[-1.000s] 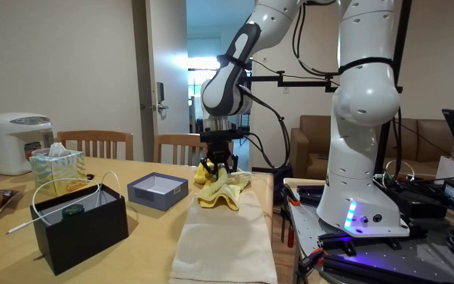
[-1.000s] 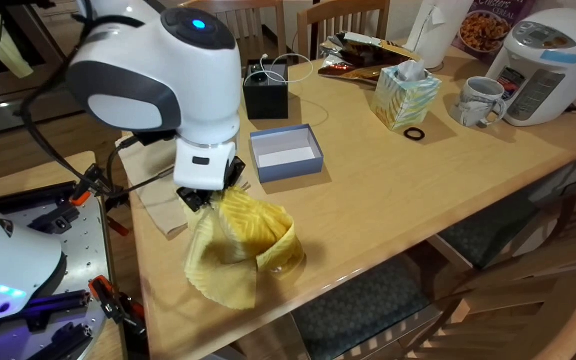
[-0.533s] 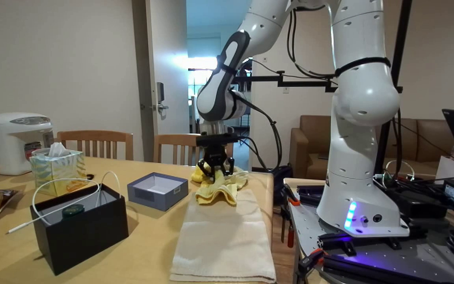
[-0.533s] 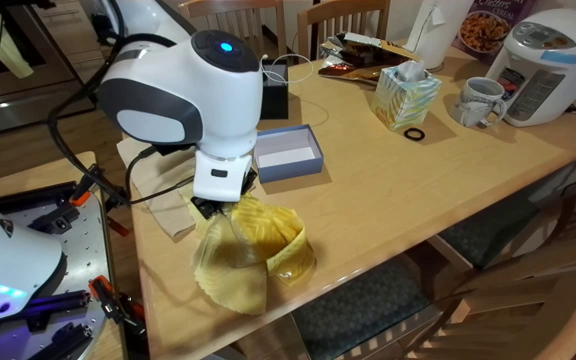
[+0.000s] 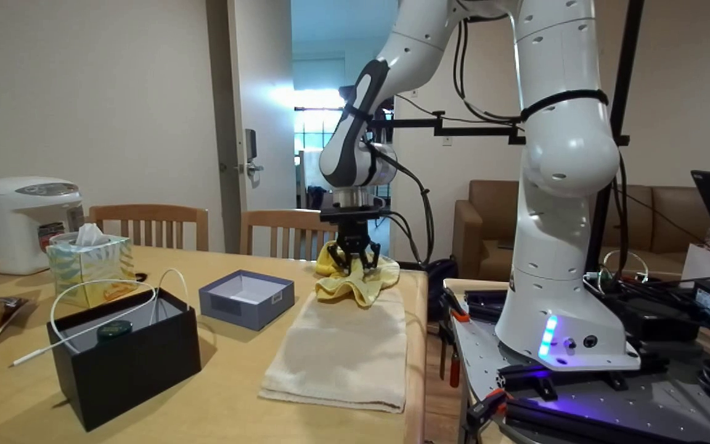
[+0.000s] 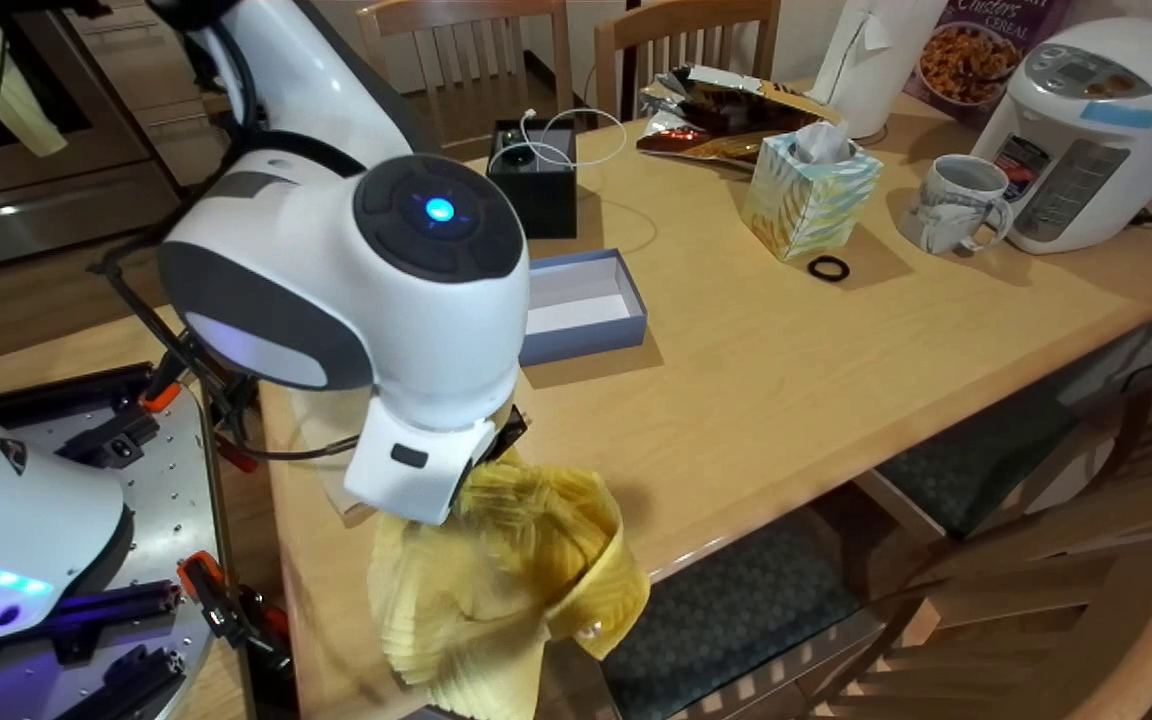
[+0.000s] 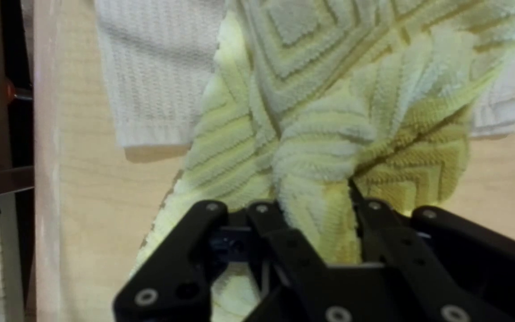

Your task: Use the yellow towel to wipe the tabletop

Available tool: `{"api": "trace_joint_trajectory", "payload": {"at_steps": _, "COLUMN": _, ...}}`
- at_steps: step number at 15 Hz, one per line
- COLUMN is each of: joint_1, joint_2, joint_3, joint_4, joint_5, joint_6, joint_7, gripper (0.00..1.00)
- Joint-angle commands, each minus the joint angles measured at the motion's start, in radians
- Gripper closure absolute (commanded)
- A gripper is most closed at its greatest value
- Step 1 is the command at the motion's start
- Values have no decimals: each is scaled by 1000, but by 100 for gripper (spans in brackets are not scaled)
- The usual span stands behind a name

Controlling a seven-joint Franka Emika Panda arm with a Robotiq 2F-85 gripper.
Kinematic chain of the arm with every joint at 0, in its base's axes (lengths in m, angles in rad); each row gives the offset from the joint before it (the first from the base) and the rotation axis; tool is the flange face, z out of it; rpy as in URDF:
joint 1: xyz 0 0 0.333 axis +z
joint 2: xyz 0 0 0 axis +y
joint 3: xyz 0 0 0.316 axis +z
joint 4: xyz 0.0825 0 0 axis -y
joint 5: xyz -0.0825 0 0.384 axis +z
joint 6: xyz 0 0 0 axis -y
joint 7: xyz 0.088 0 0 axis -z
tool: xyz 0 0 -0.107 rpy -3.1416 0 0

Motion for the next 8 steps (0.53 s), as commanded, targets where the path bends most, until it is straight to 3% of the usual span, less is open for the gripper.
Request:
{"api": "trace_joint_trajectory", "payload": {"at_steps": 1, "joint_1": -44, "joint_2": 39, "joint_3": -24, "joint_4": -12, "joint_5": 66, "joint_6": 8, "joint_7": -49, "gripper": 92}}
{"api": "trace_joint_trajectory", "payload": {"at_steps": 5, "joint_1": -56, "joint_2": 38, "joint_3": 0, "joint_4": -6, "joint_5": 165, "joint_6": -8, "joint_7": -118, "gripper": 92}}
{"api": "trace_joint_trajectory", "payload": {"at_steps": 8, "joint_1": -40, "joint_2": 29, "joint_3": 72, "joint_4": -5, "joint_5": 338, "joint_6": -30, "joint_7": -276, "gripper": 92}}
